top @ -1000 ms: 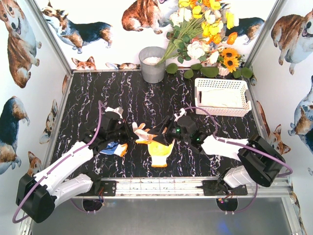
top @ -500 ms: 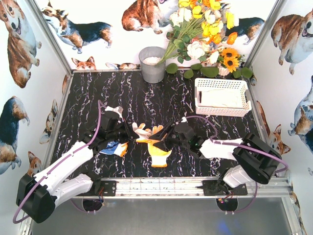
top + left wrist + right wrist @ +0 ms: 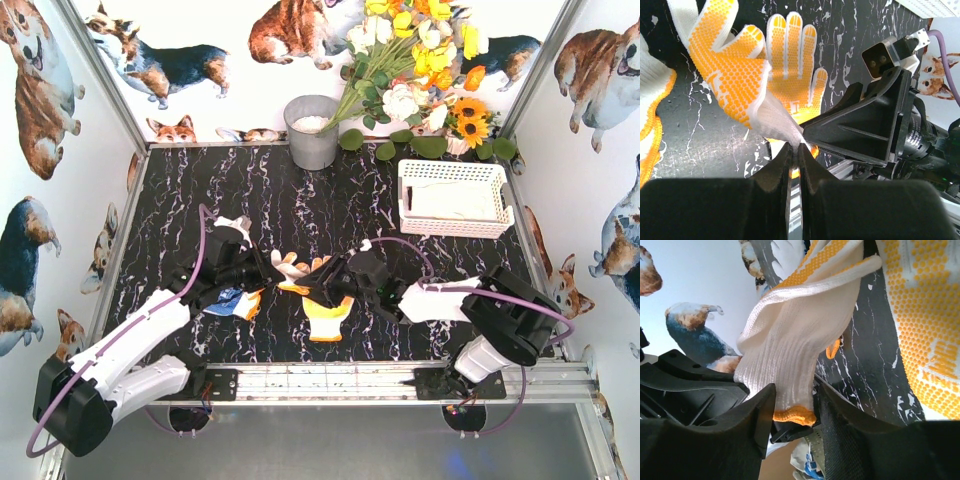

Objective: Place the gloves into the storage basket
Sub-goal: Pair the glove with the glove.

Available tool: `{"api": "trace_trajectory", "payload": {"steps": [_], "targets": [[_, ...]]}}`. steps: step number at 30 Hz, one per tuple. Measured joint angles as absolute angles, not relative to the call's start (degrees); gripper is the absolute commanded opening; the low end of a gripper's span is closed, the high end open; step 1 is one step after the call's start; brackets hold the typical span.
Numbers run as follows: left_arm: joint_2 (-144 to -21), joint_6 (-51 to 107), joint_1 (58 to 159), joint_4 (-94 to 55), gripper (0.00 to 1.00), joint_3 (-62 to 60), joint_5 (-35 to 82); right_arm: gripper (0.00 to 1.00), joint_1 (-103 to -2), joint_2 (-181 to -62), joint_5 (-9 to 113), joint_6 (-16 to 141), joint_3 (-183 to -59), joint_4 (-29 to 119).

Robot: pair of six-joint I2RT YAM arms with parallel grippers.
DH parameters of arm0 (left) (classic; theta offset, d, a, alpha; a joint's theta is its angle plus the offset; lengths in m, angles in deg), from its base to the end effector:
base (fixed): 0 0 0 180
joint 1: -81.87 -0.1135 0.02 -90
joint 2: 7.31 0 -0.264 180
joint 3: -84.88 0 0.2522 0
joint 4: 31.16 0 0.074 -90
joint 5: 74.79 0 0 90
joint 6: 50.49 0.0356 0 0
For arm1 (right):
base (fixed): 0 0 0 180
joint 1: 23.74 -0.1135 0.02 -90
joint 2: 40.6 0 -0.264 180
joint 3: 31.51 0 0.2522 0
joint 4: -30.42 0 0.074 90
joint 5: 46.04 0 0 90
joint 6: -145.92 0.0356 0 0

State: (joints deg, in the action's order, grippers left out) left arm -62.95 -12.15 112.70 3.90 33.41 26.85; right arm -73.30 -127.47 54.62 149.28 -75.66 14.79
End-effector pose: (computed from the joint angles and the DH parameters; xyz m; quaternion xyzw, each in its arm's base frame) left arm 0.1740 -0.1122 0.2442 -0.1197 0.8918 -0.3501 0.2603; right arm 0.1817 0.2234 0.1564 0.2718 0.8061 0.5178 0.0901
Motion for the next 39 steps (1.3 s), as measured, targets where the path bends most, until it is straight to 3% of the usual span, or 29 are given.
{"api": "trace_trajectory", "payload": {"steps": [4,9,21,39], "targets": [[-62.1,-12.2,112.6,3.6,0.0,33.5,26.9,0.14,-73.4,-127.8,54.1,149.4,-75.7,13.4],[-61.0,-12.1,112.1,3.9,0.0,33.5,26.9,0.0,-73.4,-126.7,52.7,148.5,-75.8,13.9],[-61.7,-11.2,111.1,4.3,0.0,27.2,26.5,0.0,-71.9,-115.0,48.7,134.6,-87.8,34.1],[-72.8,-11.9,111.0,-6.8,0.0,21.6,27.3,0.0,-63.6,-113.4,48.8,119.7,-95.7,47.6]]}}
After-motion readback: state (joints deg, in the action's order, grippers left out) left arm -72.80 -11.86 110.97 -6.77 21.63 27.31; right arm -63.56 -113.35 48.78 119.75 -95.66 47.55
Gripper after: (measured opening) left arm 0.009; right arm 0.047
